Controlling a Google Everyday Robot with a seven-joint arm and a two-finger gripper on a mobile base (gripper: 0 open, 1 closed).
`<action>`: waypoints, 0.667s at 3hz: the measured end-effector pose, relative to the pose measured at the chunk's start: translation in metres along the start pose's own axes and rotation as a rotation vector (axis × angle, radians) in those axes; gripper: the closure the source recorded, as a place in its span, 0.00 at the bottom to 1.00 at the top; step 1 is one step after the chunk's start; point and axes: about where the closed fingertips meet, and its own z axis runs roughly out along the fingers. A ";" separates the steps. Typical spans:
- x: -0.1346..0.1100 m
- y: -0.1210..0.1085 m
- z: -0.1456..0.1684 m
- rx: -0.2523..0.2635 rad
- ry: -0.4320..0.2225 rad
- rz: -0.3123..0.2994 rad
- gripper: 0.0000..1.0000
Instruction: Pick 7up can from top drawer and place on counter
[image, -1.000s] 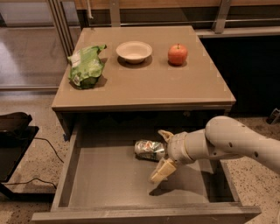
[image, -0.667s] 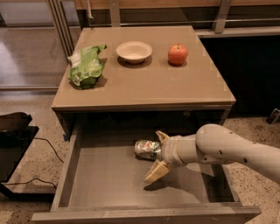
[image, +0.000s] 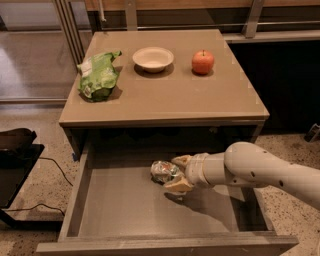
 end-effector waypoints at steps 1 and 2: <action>0.000 0.000 0.000 0.000 0.000 0.000 0.64; 0.000 0.000 0.000 0.000 0.000 0.000 0.88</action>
Offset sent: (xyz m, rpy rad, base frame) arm 0.0000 0.0000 0.0000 0.0000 0.0000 0.0000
